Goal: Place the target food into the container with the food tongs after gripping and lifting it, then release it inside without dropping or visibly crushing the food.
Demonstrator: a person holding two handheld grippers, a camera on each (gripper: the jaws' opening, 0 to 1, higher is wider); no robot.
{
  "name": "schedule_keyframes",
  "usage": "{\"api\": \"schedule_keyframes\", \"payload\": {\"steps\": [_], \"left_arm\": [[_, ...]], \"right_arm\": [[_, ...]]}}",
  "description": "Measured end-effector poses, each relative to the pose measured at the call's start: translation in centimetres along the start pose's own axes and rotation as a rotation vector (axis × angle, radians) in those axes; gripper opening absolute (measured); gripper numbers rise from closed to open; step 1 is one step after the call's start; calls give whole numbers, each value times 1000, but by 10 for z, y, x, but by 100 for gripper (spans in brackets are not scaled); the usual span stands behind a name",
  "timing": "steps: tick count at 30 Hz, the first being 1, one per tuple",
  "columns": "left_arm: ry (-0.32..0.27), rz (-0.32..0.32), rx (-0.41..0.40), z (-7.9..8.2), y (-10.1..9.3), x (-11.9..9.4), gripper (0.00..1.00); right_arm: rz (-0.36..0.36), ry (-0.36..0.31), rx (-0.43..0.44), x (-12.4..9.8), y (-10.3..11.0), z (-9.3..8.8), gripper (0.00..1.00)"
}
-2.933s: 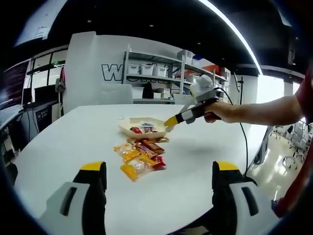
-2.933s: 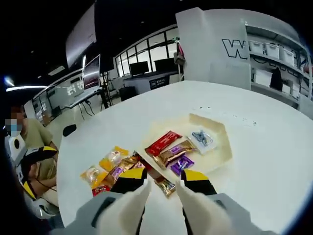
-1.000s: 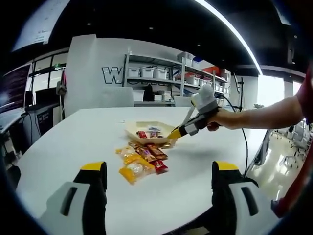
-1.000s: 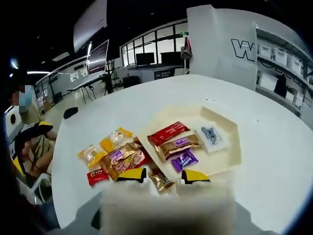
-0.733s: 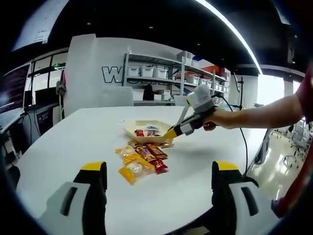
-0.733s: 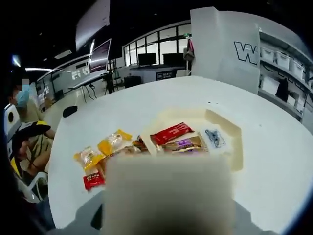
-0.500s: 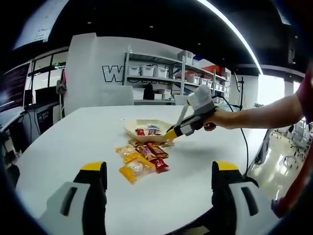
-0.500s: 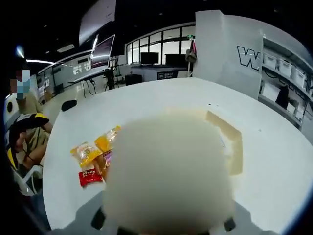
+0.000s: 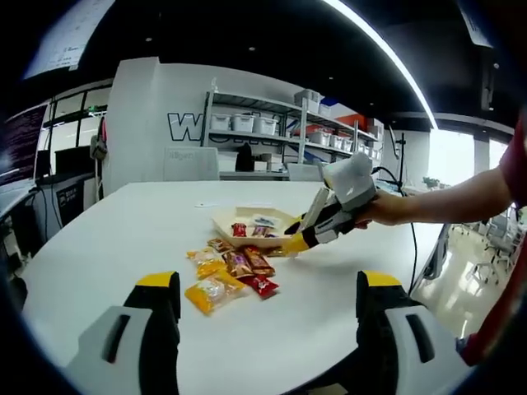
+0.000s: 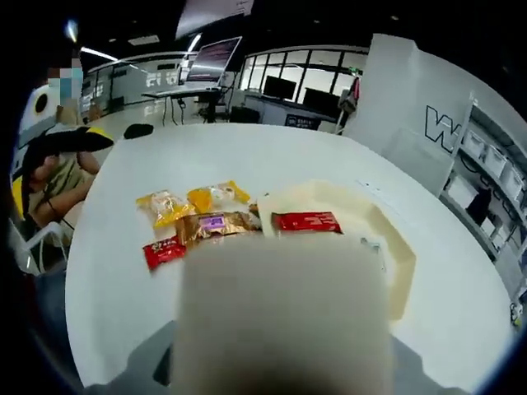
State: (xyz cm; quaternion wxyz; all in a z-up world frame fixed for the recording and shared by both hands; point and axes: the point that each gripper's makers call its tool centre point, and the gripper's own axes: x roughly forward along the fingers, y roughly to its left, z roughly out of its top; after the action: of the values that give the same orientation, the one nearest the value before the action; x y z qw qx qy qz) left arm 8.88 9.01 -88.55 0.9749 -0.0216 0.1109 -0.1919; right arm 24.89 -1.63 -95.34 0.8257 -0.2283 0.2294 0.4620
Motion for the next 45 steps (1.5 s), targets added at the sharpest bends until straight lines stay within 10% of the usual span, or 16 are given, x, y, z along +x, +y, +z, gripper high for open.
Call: {"api": "schedule_keyframes", "payload": {"steps": [5,11,28,34,45], "left_arm": [[-5,23,-10,1,10,-6,86],[-11,44,-21,2,17,-6,86],[16,21,-15,-5,9,6,86],[15,33,-23,-7,15,3,86],[2,30,-26,-4,15,-1,86]], "right_arm": [[-16,-21,44,5,-17,1,23],[48,-113,434,5,-36,11,23],[105,-133,451,13,-16,25,22],[31,-84,238,20,-18,17,18],[46,-39,223,5,-12,6,18]]}}
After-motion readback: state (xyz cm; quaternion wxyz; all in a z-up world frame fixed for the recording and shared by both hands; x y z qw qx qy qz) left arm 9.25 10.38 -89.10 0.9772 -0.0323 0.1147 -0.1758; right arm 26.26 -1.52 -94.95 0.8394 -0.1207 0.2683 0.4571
